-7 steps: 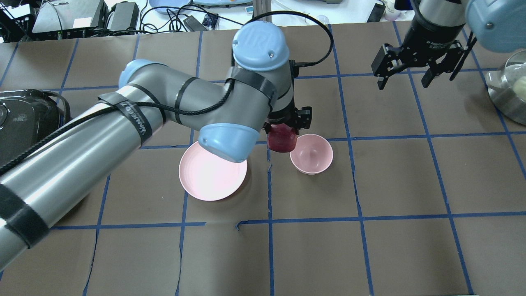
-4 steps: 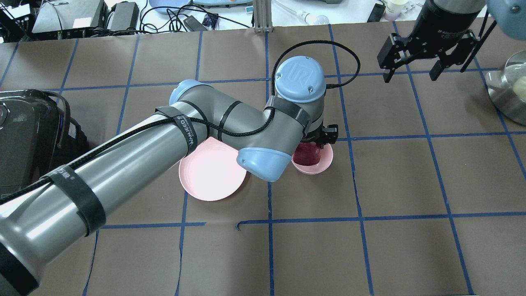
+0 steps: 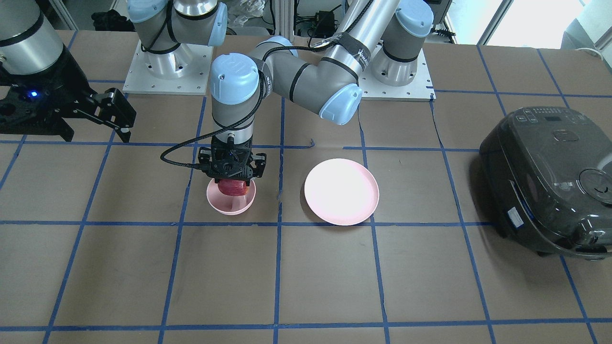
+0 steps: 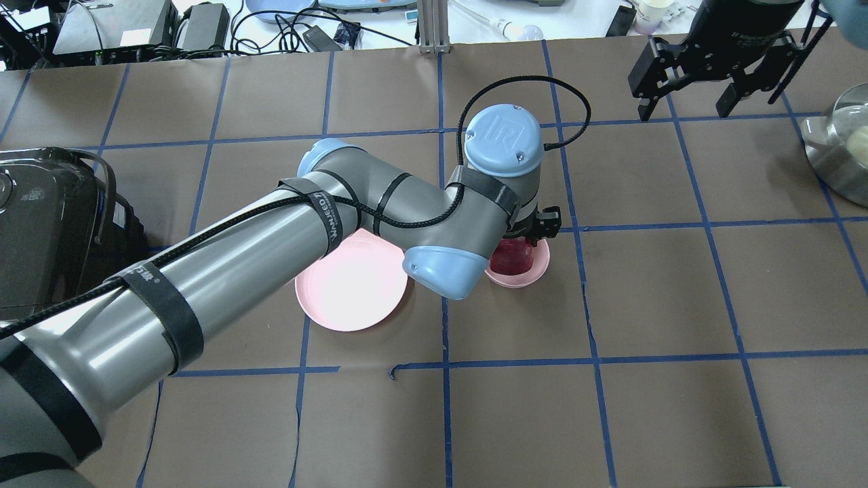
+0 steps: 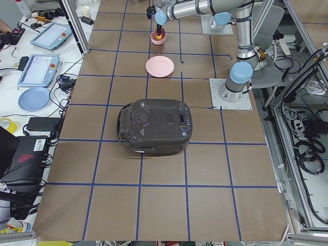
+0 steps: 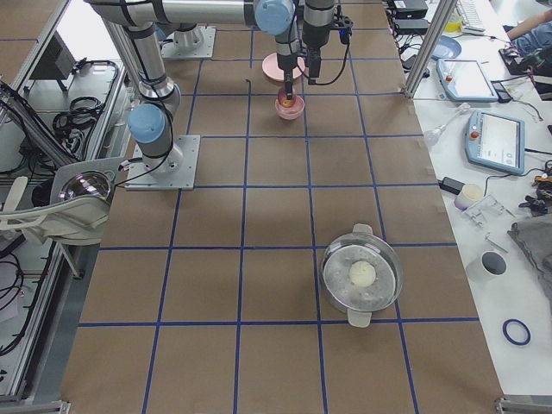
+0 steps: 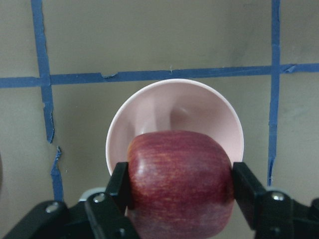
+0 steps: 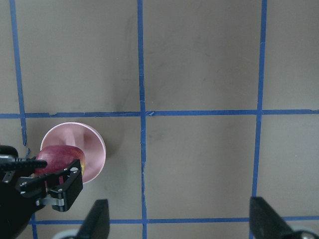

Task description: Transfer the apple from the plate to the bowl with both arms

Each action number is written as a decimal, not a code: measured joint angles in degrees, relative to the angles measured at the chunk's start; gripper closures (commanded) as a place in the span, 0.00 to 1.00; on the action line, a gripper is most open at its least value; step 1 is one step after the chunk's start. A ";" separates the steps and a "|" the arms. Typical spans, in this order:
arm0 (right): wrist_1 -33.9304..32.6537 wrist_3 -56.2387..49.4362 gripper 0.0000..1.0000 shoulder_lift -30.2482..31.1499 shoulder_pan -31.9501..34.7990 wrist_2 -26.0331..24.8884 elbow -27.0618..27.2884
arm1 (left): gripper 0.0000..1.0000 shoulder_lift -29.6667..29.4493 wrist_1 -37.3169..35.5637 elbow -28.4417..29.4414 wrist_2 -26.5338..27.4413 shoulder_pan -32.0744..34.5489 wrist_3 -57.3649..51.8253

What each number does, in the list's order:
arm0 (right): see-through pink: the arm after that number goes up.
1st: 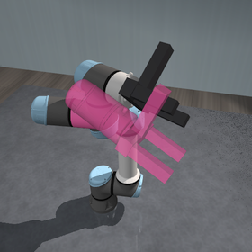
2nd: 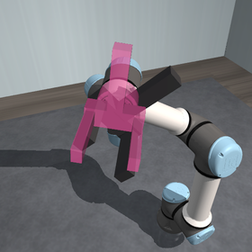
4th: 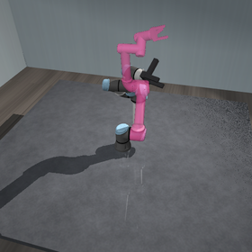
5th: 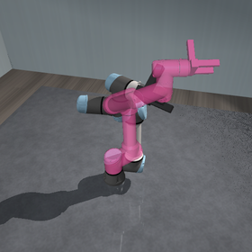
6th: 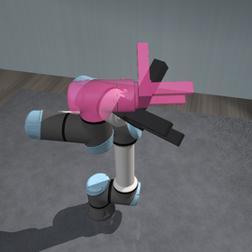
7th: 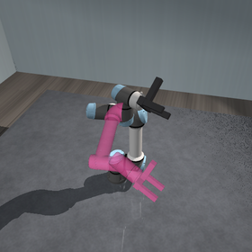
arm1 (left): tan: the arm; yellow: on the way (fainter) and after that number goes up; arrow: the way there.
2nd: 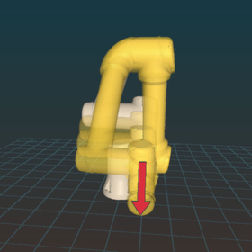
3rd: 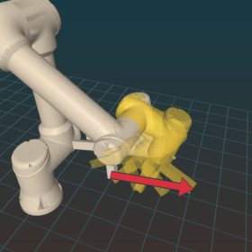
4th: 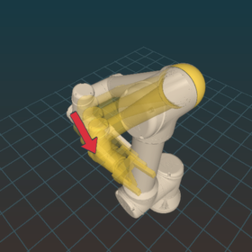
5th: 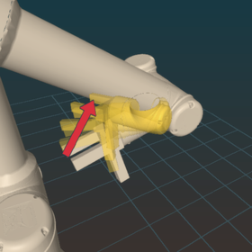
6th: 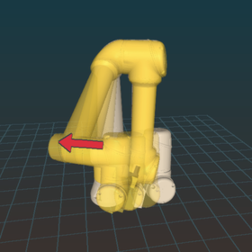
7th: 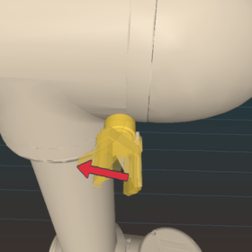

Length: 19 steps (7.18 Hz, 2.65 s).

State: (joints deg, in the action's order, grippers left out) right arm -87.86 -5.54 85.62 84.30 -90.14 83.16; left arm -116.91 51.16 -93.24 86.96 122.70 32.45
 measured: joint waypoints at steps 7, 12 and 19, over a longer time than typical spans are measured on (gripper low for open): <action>-0.45 0.00 0.00 0.43 0.02 0.01 -0.34 | 0.00 6.04 5.60 -0.80 0.28 -5.94 -0.59; 0.46 5.80 0.00 0.95 6.11 0.07 0.36 | 0.00 19.52 21.21 -2.31 0.72 -24.83 -17.84; 1.20 6.58 0.00 1.14 7.47 -0.20 0.51 | 0.00 25.74 41.85 8.97 3.51 -34.27 -29.74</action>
State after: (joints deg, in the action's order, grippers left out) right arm -86.66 1.04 86.76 91.77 -90.34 83.67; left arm -91.17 93.01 -84.27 90.46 88.43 2.70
